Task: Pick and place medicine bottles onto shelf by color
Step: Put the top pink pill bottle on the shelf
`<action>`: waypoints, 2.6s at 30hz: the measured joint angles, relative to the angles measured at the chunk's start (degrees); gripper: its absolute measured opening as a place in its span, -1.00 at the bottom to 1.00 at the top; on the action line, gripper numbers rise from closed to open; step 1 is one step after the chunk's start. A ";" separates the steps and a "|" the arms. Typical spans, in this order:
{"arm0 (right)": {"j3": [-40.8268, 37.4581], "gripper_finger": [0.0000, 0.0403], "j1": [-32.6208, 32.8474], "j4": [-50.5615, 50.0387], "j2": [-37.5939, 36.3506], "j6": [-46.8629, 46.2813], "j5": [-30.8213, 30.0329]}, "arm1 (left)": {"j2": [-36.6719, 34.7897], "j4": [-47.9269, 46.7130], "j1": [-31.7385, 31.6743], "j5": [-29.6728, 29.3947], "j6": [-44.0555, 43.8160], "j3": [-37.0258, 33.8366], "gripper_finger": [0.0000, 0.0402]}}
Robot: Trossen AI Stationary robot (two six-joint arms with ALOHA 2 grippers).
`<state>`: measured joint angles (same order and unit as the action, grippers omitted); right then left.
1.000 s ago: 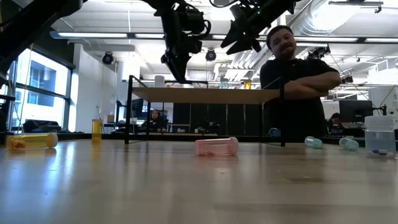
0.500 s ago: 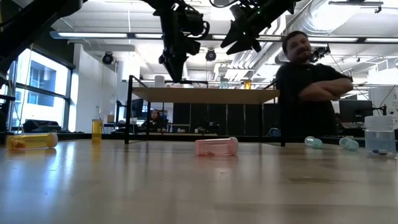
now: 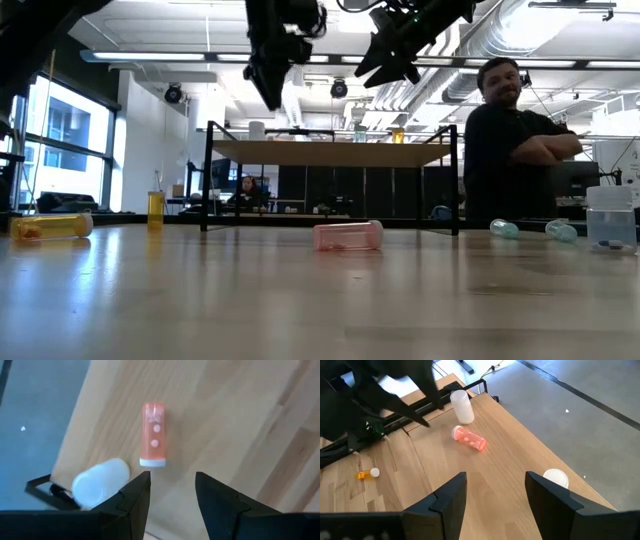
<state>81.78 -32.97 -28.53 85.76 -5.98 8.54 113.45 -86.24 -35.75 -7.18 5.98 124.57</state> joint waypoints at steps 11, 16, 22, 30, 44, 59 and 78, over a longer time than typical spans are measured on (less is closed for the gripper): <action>0.00 -0.04 0.02 -0.02 0.00 -0.17 0.00 | -6.58 -1.73 1.91 2.51 -2.88 -0.88 -0.28; 0.00 -0.04 0.00 -0.03 0.00 -0.14 0.00 | -9.80 1.90 3.48 2.66 -3.89 -9.95 -0.30; 0.00 -0.04 0.00 -0.30 0.00 -0.01 0.00 | -14.24 10.55 4.21 5.01 -4.29 -20.59 -0.32; 0.00 -0.04 0.00 -0.50 0.00 0.00 0.00 | -14.13 22.62 1.28 5.44 1.12 -23.52 -0.32; 0.00 -0.04 0.01 -1.25 0.00 0.00 -0.02 | -13.45 30.03 -3.96 5.53 1.73 -23.56 -0.04; 0.00 -0.04 0.00 -1.18 0.00 0.00 -0.02 | -9.85 31.32 -4.08 4.31 2.62 -23.52 0.01; 0.00 -0.04 0.02 -1.18 0.00 -0.15 -0.03 | -4.15 26.70 -4.00 1.35 4.11 -23.54 0.00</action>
<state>81.78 -32.95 -29.72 85.76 -6.13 8.50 109.29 -59.53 -39.75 -5.82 10.09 101.03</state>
